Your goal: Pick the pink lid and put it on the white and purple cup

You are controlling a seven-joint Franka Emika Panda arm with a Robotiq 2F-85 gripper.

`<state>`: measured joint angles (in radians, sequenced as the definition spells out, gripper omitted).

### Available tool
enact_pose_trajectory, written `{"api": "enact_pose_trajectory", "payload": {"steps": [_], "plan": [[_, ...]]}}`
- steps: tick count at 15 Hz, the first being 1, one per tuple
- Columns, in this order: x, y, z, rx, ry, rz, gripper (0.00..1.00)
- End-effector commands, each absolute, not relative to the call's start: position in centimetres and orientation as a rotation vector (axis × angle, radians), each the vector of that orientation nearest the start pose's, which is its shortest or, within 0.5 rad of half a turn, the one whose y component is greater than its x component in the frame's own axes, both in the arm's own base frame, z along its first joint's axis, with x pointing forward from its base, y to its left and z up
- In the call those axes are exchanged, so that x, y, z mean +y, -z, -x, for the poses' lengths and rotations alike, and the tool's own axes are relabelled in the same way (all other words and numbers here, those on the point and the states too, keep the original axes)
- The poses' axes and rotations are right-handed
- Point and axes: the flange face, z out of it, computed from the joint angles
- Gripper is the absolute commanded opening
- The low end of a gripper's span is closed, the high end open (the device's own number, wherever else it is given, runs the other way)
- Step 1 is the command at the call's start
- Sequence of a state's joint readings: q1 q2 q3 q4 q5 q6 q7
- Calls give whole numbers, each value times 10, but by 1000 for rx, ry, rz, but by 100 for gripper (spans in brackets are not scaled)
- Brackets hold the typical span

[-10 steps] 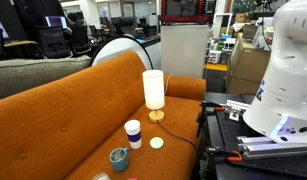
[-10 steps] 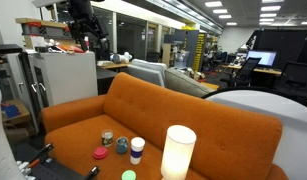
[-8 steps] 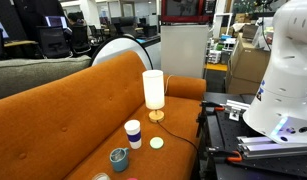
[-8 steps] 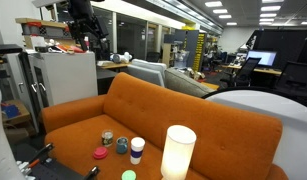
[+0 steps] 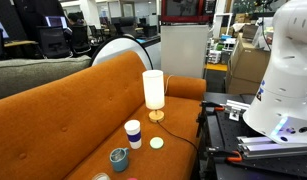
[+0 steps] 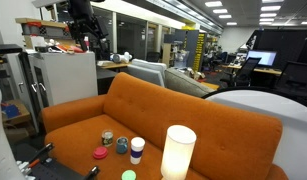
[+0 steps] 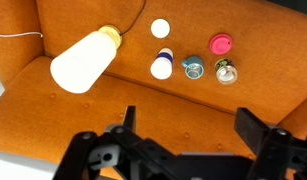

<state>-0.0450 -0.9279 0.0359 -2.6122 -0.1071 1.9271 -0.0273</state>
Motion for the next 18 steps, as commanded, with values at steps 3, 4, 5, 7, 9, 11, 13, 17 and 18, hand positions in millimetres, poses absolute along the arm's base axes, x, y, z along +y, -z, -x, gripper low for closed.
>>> {"api": "enact_pose_trajectory", "payload": {"steps": [3, 4, 5, 7, 9, 11, 13, 17, 18], "plan": [[-11, -539, -300, -55, 382, 3242, 100], [-14, -531, -301, -71, 368, 3238, 100], [-16, -521, -301, -86, 348, 3225, 100], [-19, -495, -303, -113, 290, 3205, 100], [-14, -463, -309, -122, 256, 3209, 100], [-4, -436, -324, -108, 207, 3206, 100], [10, -408, -333, -75, 157, 3208, 100], [18, -394, -337, -77, 99, 3227, 100], [18, -393, -339, -74, 91, 3227, 100]]}}
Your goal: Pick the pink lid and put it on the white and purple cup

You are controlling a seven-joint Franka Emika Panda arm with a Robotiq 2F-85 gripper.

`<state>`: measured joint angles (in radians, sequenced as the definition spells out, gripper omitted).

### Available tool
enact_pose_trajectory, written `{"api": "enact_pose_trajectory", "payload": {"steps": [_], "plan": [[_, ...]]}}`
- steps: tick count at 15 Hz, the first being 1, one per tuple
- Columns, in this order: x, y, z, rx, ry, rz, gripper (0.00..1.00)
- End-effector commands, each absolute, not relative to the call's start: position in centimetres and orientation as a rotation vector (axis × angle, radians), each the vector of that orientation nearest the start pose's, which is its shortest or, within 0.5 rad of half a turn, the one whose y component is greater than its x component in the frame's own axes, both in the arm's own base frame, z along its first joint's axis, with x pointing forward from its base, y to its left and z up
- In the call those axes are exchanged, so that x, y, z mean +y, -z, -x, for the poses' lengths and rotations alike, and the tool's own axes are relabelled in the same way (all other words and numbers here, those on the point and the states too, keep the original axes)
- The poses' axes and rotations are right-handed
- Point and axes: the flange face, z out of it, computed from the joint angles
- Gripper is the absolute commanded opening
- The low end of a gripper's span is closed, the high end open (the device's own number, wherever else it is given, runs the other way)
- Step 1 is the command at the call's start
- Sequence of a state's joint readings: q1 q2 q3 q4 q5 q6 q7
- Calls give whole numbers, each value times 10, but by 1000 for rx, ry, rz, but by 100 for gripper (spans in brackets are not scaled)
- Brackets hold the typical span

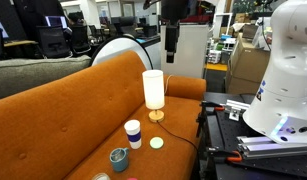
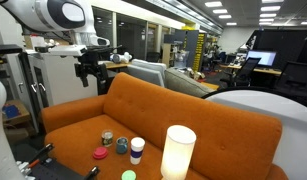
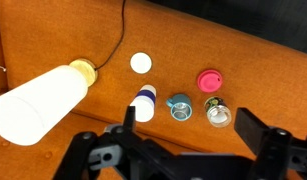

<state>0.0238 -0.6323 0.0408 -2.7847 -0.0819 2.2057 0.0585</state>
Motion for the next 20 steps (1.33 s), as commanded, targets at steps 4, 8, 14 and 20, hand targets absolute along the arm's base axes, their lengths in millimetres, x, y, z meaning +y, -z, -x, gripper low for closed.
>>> {"api": "enact_pose_trajectory", "payload": {"steps": [4, 8, 14, 20], "plan": [[17, -396, -340, -70, 103, 3227, 100], [34, -357, -363, 51, 64, 3164, 100], [91, -252, -409, 190, -76, 3130, 100], [119, -208, -433, 232, -181, 3121, 100]]}}
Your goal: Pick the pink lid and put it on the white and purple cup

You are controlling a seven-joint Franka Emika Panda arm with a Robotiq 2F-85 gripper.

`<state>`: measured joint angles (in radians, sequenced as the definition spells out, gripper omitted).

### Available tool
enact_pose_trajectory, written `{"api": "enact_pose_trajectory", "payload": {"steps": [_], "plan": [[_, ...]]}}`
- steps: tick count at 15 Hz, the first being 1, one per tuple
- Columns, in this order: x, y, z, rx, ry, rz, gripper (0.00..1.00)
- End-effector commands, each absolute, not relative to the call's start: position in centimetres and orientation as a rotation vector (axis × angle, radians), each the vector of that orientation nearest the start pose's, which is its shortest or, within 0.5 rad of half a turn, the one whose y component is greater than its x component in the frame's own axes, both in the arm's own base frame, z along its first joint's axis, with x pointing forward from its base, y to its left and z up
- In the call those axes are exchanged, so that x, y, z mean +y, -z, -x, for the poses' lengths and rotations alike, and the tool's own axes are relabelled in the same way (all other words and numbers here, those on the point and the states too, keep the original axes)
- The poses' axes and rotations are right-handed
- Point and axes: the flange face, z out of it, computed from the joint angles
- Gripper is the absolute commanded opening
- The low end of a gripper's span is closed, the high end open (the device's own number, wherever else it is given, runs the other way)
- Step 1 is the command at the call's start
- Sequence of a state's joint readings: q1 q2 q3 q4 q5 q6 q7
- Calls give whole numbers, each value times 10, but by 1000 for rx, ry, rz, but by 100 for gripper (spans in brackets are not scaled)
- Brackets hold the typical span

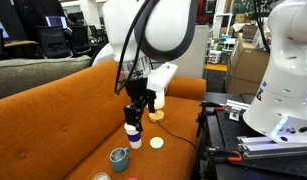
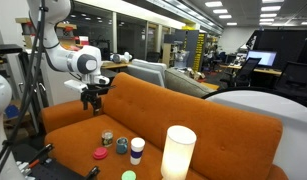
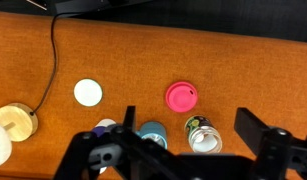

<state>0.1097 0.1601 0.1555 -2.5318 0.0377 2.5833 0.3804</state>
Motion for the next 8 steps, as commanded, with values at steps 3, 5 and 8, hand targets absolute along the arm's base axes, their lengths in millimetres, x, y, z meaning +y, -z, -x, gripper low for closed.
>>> {"api": "enact_pose_trajectory", "payload": {"steps": [3, 5, 8], "plan": [[119, -207, -437, 238, -181, 3119, 100], [119, -209, -438, 238, -175, 3119, 100], [121, -182, -451, 211, -159, 3082, 100]]}}
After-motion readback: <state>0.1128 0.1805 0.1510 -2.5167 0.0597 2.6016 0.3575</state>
